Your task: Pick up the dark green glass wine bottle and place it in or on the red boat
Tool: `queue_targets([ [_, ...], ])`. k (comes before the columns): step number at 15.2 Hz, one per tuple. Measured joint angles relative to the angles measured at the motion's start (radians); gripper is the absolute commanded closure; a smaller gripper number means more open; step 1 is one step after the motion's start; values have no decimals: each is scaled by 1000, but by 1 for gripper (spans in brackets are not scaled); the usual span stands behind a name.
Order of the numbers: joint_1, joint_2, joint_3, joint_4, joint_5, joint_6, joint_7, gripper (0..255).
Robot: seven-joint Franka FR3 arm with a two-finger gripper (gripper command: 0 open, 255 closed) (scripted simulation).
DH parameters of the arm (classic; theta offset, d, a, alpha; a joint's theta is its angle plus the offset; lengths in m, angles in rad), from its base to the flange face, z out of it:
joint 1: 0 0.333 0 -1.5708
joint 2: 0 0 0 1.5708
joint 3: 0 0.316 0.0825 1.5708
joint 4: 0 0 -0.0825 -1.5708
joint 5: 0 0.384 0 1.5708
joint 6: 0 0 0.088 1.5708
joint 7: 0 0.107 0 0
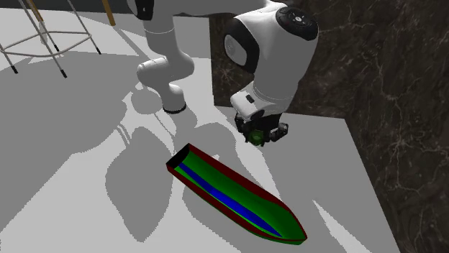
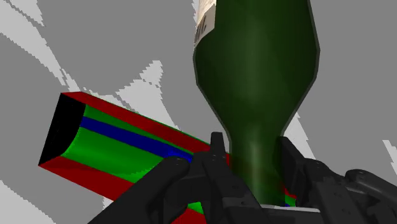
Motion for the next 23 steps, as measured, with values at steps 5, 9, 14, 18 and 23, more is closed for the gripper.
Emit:
queue_targets([
  [5, -50, 111, -40, 146, -23, -40, -88, 255],
  [9, -90, 230, -68, 322, -38, -99, -155, 255],
  [14, -135, 383, -93, 549, -50, -174, -227, 255],
  [18, -145, 397, -97, 531, -50, -143, -241, 255],
  [23, -148, 394, -98, 457, -51, -71, -245, 255],
])
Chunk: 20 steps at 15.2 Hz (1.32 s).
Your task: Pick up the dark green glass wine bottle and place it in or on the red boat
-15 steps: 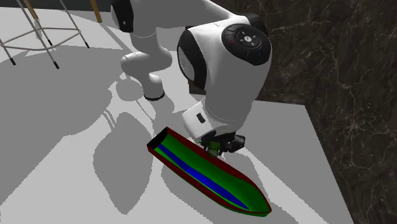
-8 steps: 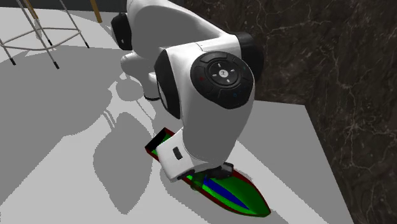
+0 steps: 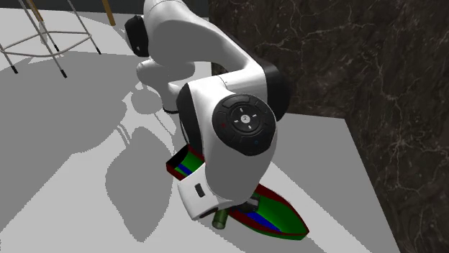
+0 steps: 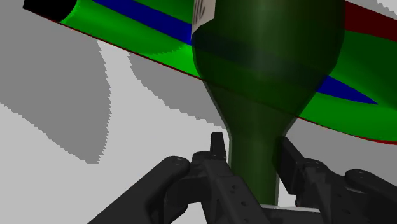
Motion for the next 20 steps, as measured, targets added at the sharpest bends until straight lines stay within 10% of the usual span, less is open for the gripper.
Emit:
queue_targets([
  [10, -1, 2, -1, -54, -1, 56, 0, 255],
  [11, -1, 2, -1, -54, -1, 56, 0, 0],
  [20, 2, 14, 0, 31, -1, -16, 2, 0],
])
